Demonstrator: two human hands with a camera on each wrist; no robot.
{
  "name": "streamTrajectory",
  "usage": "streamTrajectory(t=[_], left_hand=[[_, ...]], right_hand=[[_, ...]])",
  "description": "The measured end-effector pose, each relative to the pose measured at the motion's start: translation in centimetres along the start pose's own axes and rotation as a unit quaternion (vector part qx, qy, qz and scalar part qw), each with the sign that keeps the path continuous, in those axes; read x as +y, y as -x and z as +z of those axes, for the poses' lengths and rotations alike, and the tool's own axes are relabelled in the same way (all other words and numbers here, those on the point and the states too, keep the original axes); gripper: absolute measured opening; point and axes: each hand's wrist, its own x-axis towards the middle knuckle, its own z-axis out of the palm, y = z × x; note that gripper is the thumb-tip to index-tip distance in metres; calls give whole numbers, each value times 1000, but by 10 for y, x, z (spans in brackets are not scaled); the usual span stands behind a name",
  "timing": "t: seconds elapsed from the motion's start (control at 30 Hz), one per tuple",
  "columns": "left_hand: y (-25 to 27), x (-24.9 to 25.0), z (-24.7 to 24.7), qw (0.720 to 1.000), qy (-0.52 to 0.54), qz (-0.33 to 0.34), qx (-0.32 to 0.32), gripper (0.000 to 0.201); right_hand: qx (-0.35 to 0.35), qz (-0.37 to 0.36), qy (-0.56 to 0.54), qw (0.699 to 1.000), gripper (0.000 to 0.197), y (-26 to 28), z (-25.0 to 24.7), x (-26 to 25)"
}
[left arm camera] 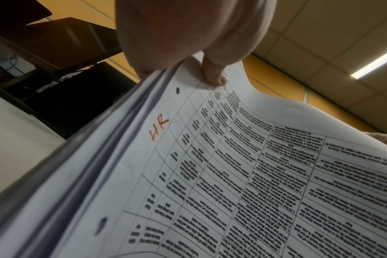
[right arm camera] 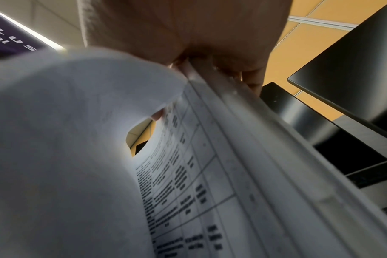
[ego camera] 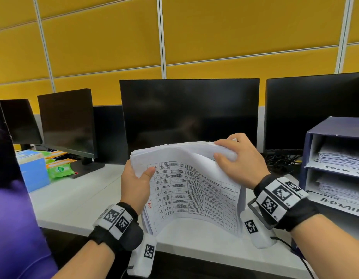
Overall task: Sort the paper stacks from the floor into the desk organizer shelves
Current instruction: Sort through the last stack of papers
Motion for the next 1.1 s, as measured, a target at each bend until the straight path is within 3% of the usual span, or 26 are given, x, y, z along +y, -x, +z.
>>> streamTrajectory(t=[0.23, 0.37, 0.63, 0.67, 0.73, 0.83, 0.97, 1.1], left_hand=[[0, -1, -1, 1000, 1, -1, 3, 40], [0, -1, -1, 1000, -6, -5, 5, 41], [0, -1, -2, 1000, -3, -7, 9, 41], [0, -1, -2, 1000, -2, -8, 13, 41], [-2, -2, -1, 1000, -3, -5, 21, 42], [-5, -2, 2, 999, -15, -4, 38, 39], [-7, -2, 7, 998, -15, -13, 64, 39], [-9, -3, 13, 996, -19, -2, 88, 32]], right_hand=[[45, -14, 3, 999, 16, -1, 2, 1], [110, -43, -83, 990, 13, 4, 10, 3], [104, -10, -165, 981, 12, 2, 7, 2], [114, -20, -186, 976, 22, 4, 7, 4], [112, -12, -239, 965, 59, 9, 7, 11], [59, 15, -341, 938, 107, 19, 12, 21], [-11, -18, -398, 917, 119, 27, 7, 20], [-87, -60, -335, 936, 125, 37, -3, 10]])
